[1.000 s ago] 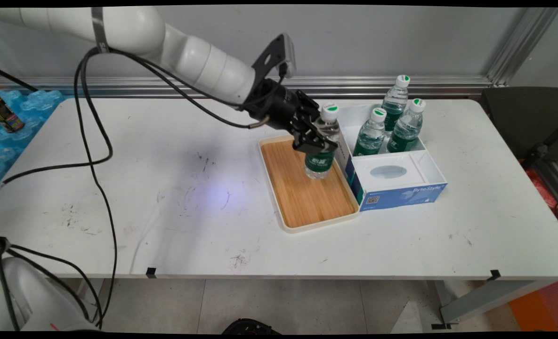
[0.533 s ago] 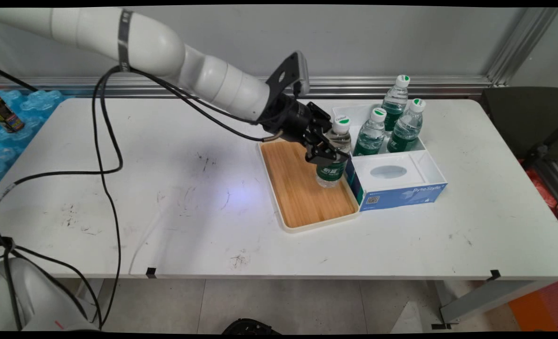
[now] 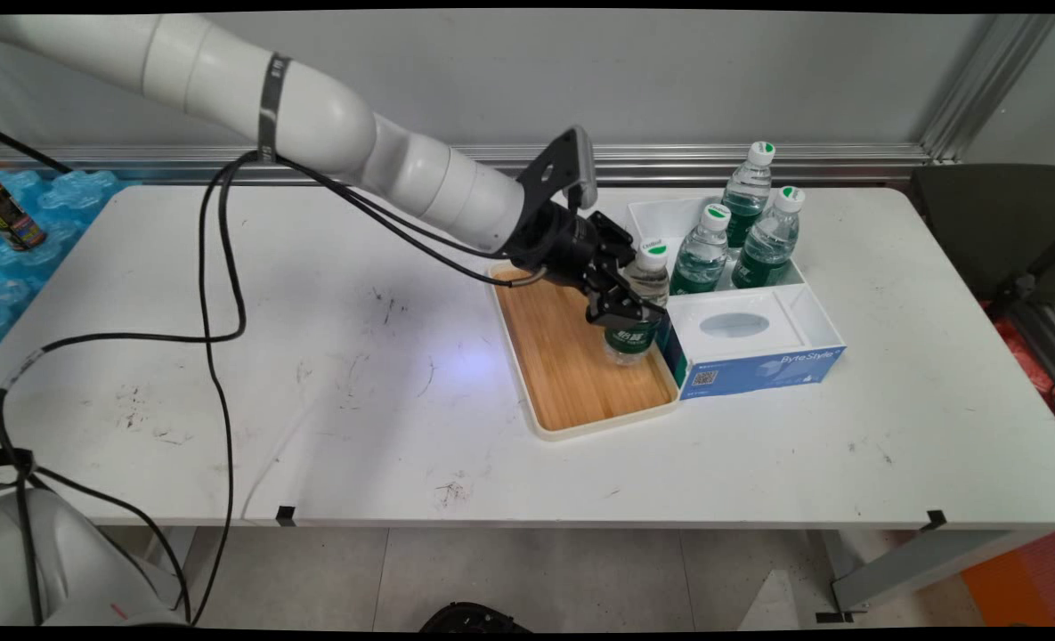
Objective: Place the picked object on the tray
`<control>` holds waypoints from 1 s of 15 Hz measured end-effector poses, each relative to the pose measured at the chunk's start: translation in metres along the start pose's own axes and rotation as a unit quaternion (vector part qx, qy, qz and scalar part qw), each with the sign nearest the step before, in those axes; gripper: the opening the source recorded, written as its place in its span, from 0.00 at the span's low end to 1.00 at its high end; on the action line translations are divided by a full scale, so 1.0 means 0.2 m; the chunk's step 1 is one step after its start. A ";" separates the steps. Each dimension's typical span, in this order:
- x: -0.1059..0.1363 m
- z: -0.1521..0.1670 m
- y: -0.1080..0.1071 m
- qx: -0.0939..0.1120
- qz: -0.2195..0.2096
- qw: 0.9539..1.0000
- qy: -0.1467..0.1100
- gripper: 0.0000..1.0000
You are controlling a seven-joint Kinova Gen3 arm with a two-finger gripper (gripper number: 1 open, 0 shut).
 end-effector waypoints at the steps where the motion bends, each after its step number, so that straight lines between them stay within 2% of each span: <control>1: -0.01 0.01 0.00 0.000 0.001 1.000 0.000 0.00; 14: -0.07 0.14 0.00 0.006 0.007 1.000 0.000 0.00; 15: -0.07 0.14 0.00 0.005 0.007 1.000 0.000 1.00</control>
